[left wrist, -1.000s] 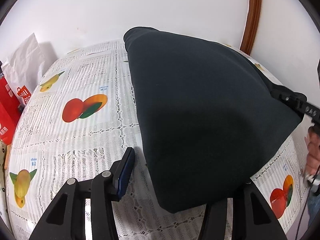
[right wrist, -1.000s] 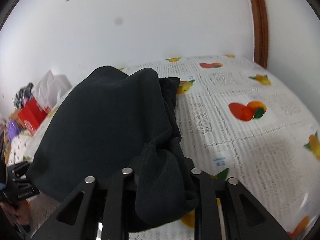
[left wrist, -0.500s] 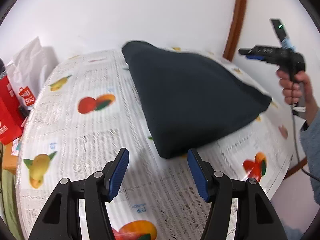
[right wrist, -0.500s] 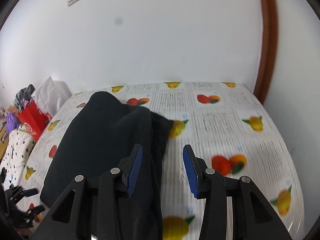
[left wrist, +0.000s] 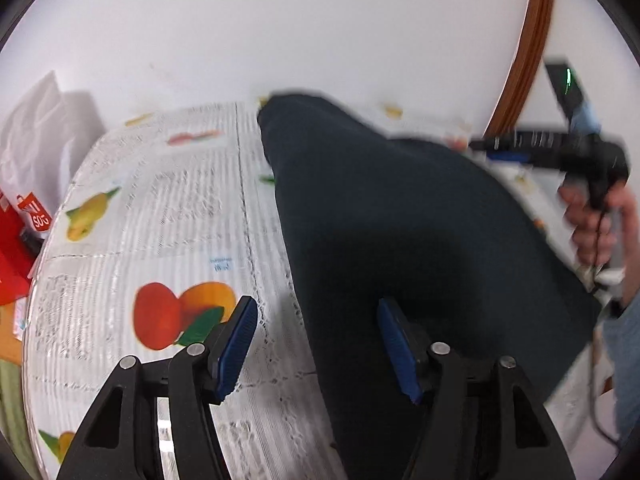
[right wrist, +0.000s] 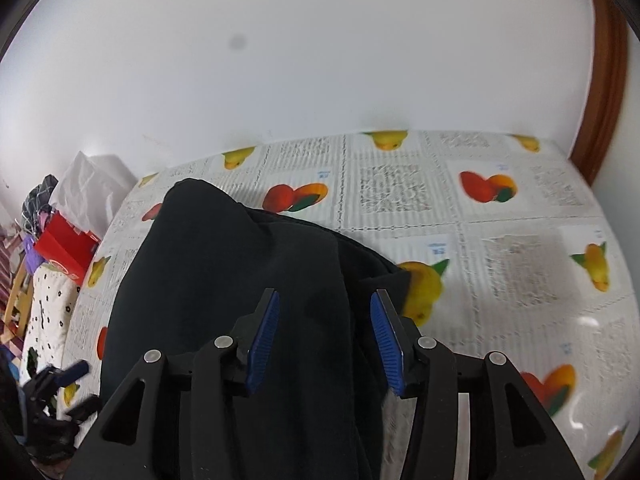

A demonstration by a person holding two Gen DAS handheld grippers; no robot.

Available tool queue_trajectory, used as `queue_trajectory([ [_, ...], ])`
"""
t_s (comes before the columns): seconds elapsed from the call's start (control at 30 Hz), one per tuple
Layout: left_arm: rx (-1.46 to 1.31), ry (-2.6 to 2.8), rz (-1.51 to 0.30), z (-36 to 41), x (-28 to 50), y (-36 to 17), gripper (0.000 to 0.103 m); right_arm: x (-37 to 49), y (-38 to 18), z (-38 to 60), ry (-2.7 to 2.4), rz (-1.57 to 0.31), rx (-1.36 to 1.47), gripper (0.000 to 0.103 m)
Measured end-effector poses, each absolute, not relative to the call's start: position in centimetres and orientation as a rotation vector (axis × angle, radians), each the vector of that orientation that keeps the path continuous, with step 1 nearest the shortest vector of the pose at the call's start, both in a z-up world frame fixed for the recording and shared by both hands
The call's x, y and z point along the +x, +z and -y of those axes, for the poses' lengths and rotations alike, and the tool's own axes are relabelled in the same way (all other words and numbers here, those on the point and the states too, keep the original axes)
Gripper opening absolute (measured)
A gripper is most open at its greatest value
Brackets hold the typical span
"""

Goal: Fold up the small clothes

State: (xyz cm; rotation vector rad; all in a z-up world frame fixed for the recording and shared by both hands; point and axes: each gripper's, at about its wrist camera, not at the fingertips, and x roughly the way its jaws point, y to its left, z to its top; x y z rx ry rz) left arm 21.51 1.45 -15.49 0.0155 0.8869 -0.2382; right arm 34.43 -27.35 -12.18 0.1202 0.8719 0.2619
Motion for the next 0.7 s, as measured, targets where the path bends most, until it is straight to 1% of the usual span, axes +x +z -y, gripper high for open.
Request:
queue_trajectory([
  [0.07, 0.035, -0.241, -0.868, -1.3, 21.5, -16.0, 0.069, 35.9, -13.0, 26.8, 0.267, -0.903, 0.116, 0.049],
  [0.17, 0.010, -0.264, -0.872, -2.0, 21.5, -16.1, 0.073, 38.1, -14.2, 26.4, 0.267, -0.936, 0.137, 0.049],
  [0.27, -0.039, -0.281, -0.896, -2.7, 22.0, -16.5, 0.076, 39.9, -15.2, 26.4, 0.275, -0.966, 0.198, 0.048],
  [0.3, -0.047, -0.284, -0.897, -2.7, 22.0, -16.6, 0.076, 40.3, -15.4, 26.3, 0.286, -0.973, 0.209, 0.040],
  [0.33, -0.045, -0.283, -0.896, -2.7, 22.1, -16.6, 0.076, 40.6, -15.6, 26.0, 0.301, -0.976, 0.207, 0.034],
  [0.4, -0.016, -0.273, -0.886, -2.4, 21.8, -16.6, 0.076, 40.1, -15.0, 25.4, 0.334, -0.923, 0.143, 0.010],
  [0.5, 0.003, -0.261, -0.882, -2.1, 21.7, -16.6, 0.076, 37.7, -12.3, 26.9, 0.374, -0.684, 0.142, 0.009],
  [0.53, 0.005, -0.261, -0.882, -2.1, 21.7, -16.7, 0.076, 37.3, -12.0, 27.6, 0.379, -0.648, 0.171, 0.009],
  [0.6, 0.007, -0.261, -0.882, -2.0, 21.8, -16.7, 0.076, 37.8, -12.7, 27.8, 0.334, -0.678, 0.167, 0.009],
  [0.7, 0.001, -0.258, -0.890, -2.2, 21.9, -16.6, 0.076, 39.3, -14.7, 26.9, 0.266, -0.792, 0.115, 0.010],
])
